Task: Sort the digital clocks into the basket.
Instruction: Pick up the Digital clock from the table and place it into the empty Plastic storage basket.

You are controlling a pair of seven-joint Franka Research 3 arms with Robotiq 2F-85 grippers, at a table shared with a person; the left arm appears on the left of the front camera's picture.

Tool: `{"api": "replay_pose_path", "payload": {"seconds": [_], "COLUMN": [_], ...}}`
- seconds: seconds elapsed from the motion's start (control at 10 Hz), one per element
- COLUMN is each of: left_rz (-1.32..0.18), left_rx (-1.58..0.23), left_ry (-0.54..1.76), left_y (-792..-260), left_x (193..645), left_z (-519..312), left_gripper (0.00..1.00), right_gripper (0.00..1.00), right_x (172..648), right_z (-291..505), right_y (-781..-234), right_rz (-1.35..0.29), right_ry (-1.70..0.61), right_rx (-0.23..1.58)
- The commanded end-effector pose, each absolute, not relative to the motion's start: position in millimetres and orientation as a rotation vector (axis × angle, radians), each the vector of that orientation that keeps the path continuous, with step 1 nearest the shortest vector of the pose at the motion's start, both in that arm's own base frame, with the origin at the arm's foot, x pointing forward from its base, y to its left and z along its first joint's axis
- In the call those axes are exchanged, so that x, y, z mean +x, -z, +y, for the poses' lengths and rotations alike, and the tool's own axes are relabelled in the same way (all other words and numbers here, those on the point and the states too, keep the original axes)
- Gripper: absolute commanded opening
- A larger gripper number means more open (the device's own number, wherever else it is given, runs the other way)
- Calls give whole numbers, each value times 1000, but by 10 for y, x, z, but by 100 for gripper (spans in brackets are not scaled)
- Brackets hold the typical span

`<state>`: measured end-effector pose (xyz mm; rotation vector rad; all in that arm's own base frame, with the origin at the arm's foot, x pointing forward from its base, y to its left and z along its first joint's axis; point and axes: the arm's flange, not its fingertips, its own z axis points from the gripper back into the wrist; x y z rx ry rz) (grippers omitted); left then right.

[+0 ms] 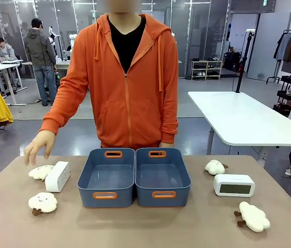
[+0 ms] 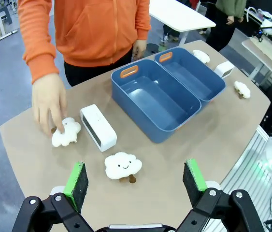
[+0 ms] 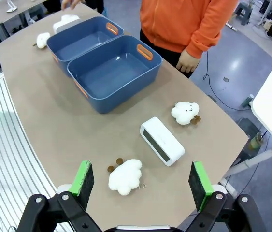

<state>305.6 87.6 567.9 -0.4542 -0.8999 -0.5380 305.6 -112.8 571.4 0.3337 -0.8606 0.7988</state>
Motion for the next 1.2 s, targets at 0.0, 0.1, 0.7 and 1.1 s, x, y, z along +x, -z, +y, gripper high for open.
{"api": "replay_pose_path", "payload": {"seconds": [0.0,0.1,0.7,1.1], "left_rz": [-890,-890,-890,-890], "left_rx": [-442,-442,-442,-442], "left_ry": [560,560,560,560], "left_y": [-5680,-5680,-5680,-5680], "left_x": [3043,3043,3043,3043], "left_z": [879,879,879,879], "left_gripper": [100,100,100,100], "right_gripper": [100,100,100,100], "right_x": [3051,3051,3051,3051], "right_z": [-1131,-1131,-1131,-1131], "right_y": [-5712,-5712,-5712,-5712], "right_rz": [-866,-866,-866,-866], "right_ry": [-819,-819,-819,-819], "right_rx": [341,341,341,341]}}
